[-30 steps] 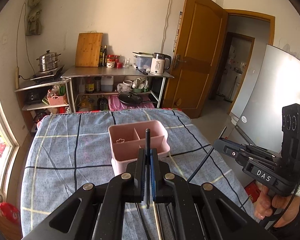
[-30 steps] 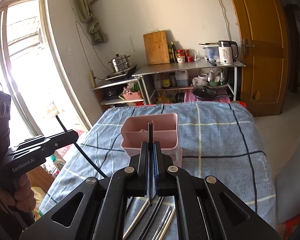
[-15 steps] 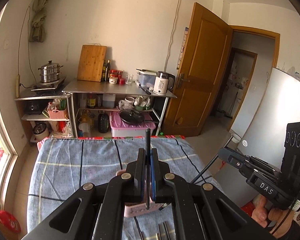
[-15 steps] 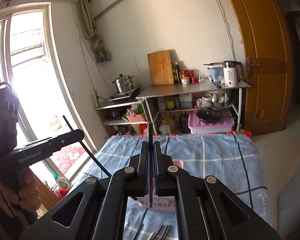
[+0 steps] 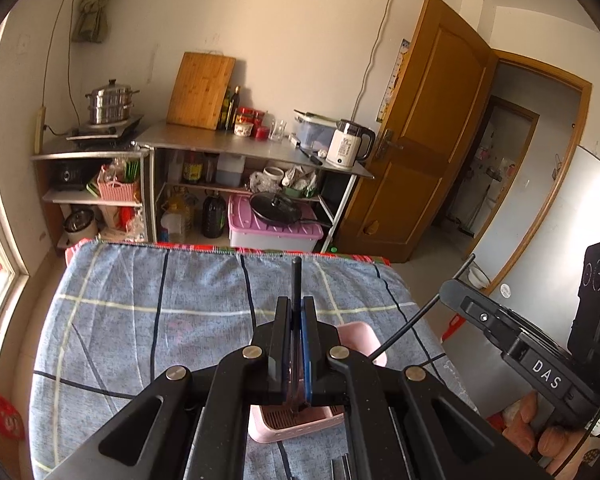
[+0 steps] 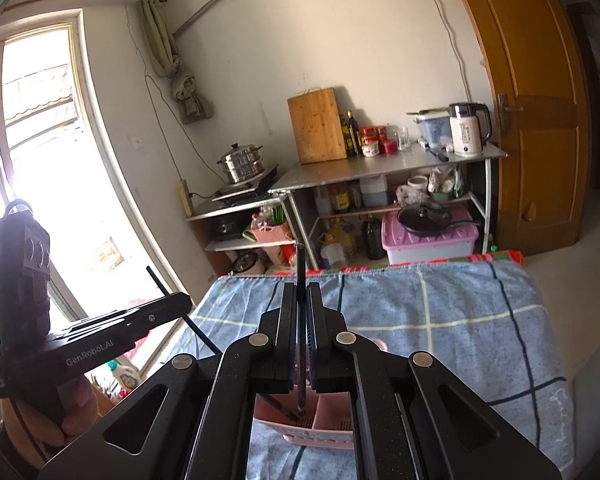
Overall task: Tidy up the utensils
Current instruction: 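Lift the black chopsticks with both grippers and carry them over the pink basket, then open both grippers to drop the black chopsticks into the pink basket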
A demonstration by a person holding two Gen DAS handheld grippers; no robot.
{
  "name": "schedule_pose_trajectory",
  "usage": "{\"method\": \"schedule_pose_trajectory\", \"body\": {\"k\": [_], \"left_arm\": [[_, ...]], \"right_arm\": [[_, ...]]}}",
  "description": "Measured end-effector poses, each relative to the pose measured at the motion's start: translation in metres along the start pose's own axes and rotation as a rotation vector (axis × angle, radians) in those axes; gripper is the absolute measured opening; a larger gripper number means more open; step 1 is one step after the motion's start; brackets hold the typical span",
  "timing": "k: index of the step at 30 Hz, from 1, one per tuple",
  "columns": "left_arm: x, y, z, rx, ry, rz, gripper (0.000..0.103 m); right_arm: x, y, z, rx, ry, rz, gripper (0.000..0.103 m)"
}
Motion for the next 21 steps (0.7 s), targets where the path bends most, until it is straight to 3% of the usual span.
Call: {"method": "schedule_pose_trajectory", "body": {"k": [12, 16, 21], "left_arm": [[-0.028, -0.02, 0.047, -0.003, -0.068, -0.036, 0.005], [-0.026, -0.024, 0.042, 0.019, -0.042, -0.047, 0.022], [-0.025, -0.026, 0.024, 0.034, 0.006, -0.047, 0.032]], "right_arm": [[-0.036, 0.016, 0.048, 0.003, -0.13, 0.024, 0.005], [-0.039, 0.016, 0.05, -0.003, -0.149, 0.005, 0.006], [-0.037, 0.016, 0.037, -0.014, -0.129, 0.0, 0.013]]}}
Point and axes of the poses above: each gripper's, at about its wrist camera, not at the fingertips, and z roughly the way its jaws point, y to its right, x to its top, the point moved 5 cm from there along z, roughly the way its jaws point, and after that the axes turned 9 degrees about -y, right-handed, at the moved point
